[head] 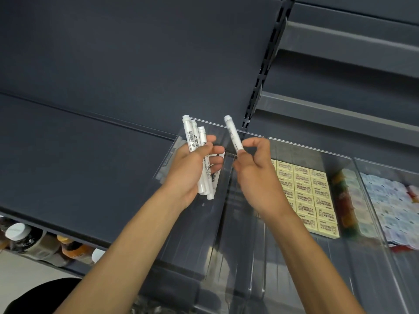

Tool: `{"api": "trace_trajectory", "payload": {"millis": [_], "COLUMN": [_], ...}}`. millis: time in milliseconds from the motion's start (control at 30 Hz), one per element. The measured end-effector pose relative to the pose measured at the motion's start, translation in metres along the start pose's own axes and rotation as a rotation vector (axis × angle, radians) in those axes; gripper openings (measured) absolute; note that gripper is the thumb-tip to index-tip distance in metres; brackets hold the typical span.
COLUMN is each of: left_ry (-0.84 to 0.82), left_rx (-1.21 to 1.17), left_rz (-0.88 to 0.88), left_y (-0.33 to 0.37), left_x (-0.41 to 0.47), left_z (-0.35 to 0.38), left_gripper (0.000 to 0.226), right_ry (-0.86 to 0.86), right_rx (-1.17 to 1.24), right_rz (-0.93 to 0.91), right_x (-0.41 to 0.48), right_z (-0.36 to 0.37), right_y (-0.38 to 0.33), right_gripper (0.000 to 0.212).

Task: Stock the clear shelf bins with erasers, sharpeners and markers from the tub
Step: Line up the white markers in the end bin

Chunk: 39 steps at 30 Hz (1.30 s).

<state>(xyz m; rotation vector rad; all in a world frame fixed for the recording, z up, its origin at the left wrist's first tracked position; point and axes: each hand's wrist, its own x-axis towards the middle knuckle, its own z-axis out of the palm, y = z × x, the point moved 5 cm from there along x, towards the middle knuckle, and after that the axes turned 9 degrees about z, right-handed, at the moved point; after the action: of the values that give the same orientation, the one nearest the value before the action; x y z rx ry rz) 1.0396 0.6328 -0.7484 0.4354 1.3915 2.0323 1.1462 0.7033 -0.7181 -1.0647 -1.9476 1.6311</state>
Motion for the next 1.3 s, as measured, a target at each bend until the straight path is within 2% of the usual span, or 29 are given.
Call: {"api": "trace_trajectory", "payload": {"millis": [133,267,367,433,533,633,767,900,1033,1300], "left_ry": [0.023,0.028,0.02,0.026,0.037,0.031,0.032,0.036,0.05,0.054], "left_rx": [0.015,0.017,0.01,0.005,0.006,0.011,0.011,0.015,0.031,0.114], "left_rz": [-0.003,-0.012,-0.023,-0.026,-0.027,-0.027,-0.027,-0.01,0.002,0.025], "left_y": [0.0,-0.001,-0.002,-0.002,-0.002,-0.003,-0.003,-0.002,-0.001,0.002], "left_x": [0.003,0.007,0.009,0.011,0.014,0.016,0.018,0.018,0.016,0.014], "left_z": [-0.004,-0.007,-0.006,-0.004,-0.003,-0.001,0.003,0.002,0.0,-0.007], "left_gripper": [0.016,0.016,0.016,0.016,0.016,0.017,0.017,0.016,0.017,0.017], "right_ry": [-0.062,-0.105,-0.132,-0.141,-0.118,-0.005,0.08,0.017,-0.039,-0.124], "right_rx": [0.082,0.159,0.075,0.021,-0.043,-0.242,-0.556,-0.829,-1.172,-1.515], "right_rz": [0.022,0.0,-0.009,-0.038,-0.116,-0.2,-0.323,-0.3,-0.312,-0.211], "right_x": [0.001,0.004,0.004,0.003,0.001,0.002,0.007,0.013,0.023,0.045], "right_z": [-0.002,-0.003,-0.005,-0.006,-0.006,-0.011,-0.009,-0.007,0.0,0.026], "right_y": [0.0,0.001,0.004,0.004,0.0,-0.001,-0.002,-0.006,-0.001,0.01], "right_gripper": [0.032,0.034,0.044,0.044,0.032,0.021,0.02,0.032,0.029,0.027]}}
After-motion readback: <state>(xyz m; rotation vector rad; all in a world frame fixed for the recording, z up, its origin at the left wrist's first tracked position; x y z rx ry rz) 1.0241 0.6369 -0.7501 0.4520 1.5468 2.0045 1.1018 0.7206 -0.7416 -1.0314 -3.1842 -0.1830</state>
